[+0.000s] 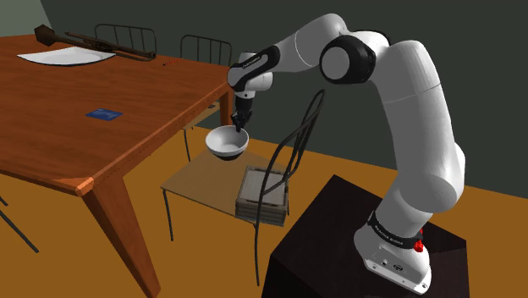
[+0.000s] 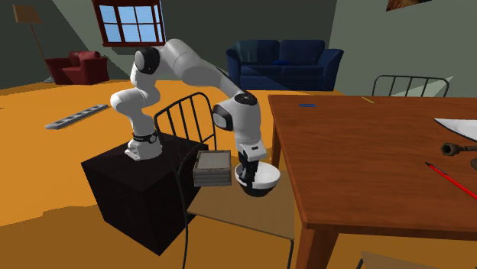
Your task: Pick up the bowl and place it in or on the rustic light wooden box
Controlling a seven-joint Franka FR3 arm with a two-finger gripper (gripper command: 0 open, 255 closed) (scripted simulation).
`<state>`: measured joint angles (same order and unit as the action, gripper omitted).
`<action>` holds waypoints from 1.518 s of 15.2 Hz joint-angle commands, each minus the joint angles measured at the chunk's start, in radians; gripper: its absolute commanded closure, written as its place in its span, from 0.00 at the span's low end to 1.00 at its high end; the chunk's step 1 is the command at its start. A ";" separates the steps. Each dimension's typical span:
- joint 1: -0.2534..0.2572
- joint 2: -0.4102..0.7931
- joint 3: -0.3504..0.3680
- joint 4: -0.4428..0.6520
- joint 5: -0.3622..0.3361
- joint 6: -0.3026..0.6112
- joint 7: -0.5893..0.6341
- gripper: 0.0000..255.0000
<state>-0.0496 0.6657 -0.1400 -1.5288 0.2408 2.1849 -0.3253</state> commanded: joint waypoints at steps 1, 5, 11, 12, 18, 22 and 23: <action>0.001 -0.017 -0.002 0.002 -0.003 -0.017 0.004 1.00; 0.003 -0.044 -0.006 0.013 -0.010 -0.055 0.011 1.00; 0.005 -0.079 -0.012 0.039 -0.020 -0.116 0.022 1.00; 0.005 -0.085 -0.012 0.043 -0.021 -0.126 0.024 1.00; 0.005 -0.110 -0.016 0.075 -0.029 -0.183 0.033 1.00; 0.035 -0.290 -0.024 -0.182 -0.045 -0.102 0.036 1.00; 0.041 -0.332 -0.026 -0.239 -0.050 -0.087 0.038 1.00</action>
<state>-0.0148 0.3727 -0.1646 -1.7178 0.1949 2.0856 -0.2903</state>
